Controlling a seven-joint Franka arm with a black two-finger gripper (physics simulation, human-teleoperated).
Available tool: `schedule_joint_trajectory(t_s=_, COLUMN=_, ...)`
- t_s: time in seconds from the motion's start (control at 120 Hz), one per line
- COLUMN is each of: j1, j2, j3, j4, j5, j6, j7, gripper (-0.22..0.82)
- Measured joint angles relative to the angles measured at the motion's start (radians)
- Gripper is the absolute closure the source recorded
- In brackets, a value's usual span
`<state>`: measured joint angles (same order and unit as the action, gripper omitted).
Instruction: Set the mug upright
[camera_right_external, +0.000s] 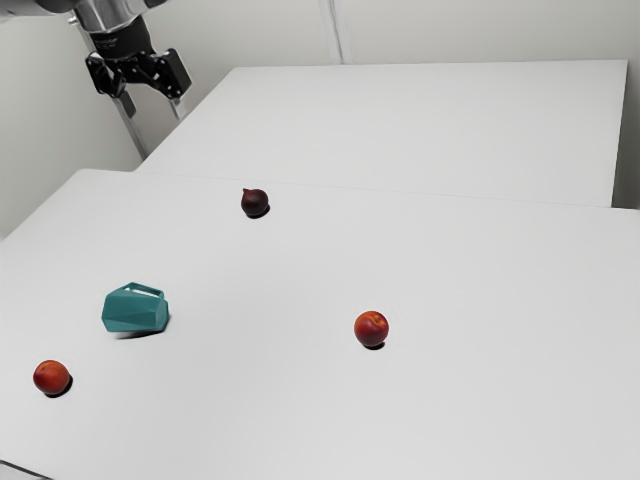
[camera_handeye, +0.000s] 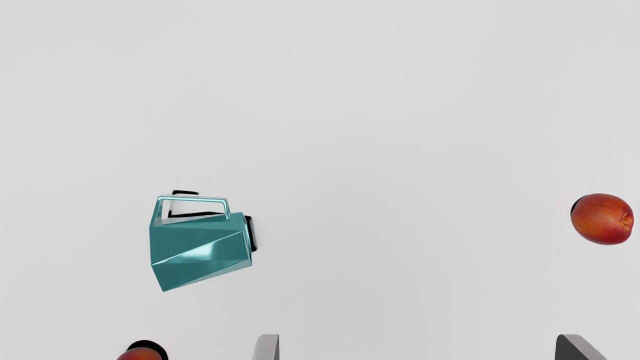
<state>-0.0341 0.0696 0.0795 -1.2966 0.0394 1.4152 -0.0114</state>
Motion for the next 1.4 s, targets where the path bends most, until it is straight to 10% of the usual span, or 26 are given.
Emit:
schedule_joint_trajectory(t_s=0.183, j1=-0.008, j2=0.002, j3=0.01, j4=-0.019, j5=-0.009, j6=0.007, j7=0.0, gripper=0.0)
schedule_joint_trajectory(t_s=0.45, j1=0.06, j2=0.018, j3=0.198, j4=-0.178, j5=-0.207, j6=0.055, j7=0.048, gripper=0.0)
schedule_joint_trajectory(t_s=0.842, j1=0.366, j2=0.145, j3=0.237, j4=-0.41, j5=-0.584, j6=0.201, j7=0.308, gripper=0.0)
schedule_joint_trajectory(t_s=1.4, j1=0.475, j2=0.396, j3=0.31, j4=-0.419, j5=-0.777, j6=0.241, j7=0.653, gripper=0.0)
